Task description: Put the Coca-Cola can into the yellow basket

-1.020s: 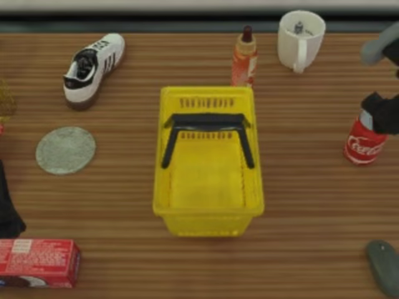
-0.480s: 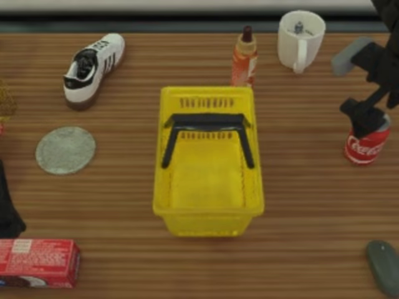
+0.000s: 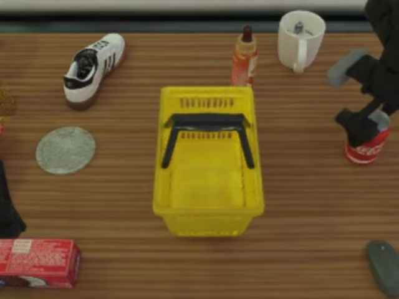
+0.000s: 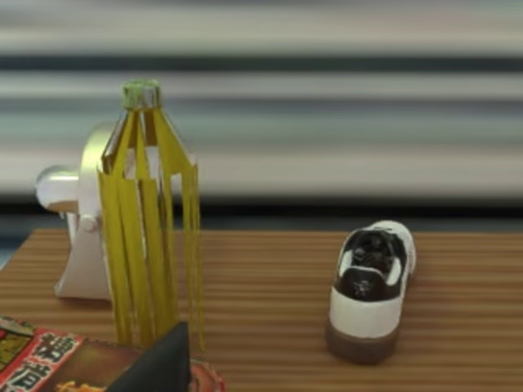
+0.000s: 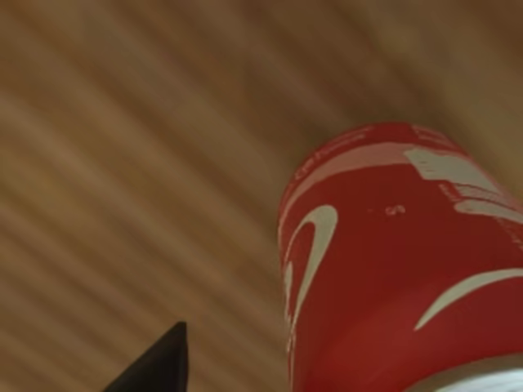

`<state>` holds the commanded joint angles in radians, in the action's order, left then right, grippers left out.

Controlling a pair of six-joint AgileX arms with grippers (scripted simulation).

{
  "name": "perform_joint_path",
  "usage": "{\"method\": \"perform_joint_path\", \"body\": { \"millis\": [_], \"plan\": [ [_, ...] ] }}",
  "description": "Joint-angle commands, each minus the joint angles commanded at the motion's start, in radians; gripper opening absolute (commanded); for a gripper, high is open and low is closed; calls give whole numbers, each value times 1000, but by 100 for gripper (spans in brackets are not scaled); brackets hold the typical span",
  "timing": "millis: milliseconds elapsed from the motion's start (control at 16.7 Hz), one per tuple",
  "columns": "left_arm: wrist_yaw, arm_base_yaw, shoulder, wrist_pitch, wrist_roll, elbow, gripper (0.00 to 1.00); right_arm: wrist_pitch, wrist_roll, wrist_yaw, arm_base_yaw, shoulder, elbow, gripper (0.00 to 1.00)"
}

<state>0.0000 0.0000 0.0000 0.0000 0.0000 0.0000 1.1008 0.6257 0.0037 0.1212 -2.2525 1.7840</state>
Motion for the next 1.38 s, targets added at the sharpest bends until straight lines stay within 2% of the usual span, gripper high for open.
{"method": "perform_joint_path", "body": {
  "millis": [180, 420, 1200, 1380],
  "plan": [
    [0, 0, 0, 0, 0, 0, 100, -70, -1, 0, 1, -21, -49, 100],
    [0, 0, 0, 0, 0, 0, 100, -75, -1, 0, 2, -23, -54, 100],
    [0, 0, 0, 0, 0, 0, 100, -75, -1, 0, 2, -23, -54, 2],
    [0, 0, 0, 0, 0, 0, 100, -75, -1, 0, 2, -23, -54, 0]
  ]
}}
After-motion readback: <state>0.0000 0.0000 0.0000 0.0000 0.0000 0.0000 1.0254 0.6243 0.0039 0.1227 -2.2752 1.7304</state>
